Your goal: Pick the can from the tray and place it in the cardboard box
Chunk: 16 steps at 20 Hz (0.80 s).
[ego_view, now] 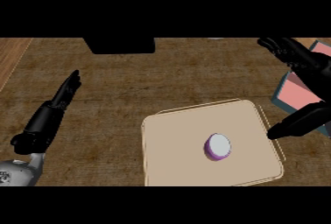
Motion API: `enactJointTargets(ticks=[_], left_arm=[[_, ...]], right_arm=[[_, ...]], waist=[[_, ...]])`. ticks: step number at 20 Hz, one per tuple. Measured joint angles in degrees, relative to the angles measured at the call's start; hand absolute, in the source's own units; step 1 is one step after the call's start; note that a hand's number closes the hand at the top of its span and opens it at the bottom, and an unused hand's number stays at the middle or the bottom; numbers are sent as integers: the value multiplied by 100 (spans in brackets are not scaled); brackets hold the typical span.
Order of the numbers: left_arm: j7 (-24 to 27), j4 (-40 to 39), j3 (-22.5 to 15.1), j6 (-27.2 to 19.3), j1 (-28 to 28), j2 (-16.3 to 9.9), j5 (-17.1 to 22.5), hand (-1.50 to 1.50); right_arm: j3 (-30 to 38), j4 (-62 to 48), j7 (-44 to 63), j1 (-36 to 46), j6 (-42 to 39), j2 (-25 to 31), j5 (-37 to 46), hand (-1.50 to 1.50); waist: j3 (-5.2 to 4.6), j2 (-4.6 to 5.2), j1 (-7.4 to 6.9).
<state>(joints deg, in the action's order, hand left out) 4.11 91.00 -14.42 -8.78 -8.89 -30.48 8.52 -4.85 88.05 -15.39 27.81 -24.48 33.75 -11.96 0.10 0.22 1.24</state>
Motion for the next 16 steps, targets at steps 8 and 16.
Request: enactJointTargets(ticks=[8,16], left_arm=[[93,-145,-104,457,-317,60,-7,0],[213,-368,-1,627,-388,97,-51,0]], right_arm=[[-191,-139,-2069,-59,-352,791,1562,-150],[-1018,795,-1954,-33,-350,1606,3023,-150]], waist=[[0,9,-125],[-13,-27,-110]])
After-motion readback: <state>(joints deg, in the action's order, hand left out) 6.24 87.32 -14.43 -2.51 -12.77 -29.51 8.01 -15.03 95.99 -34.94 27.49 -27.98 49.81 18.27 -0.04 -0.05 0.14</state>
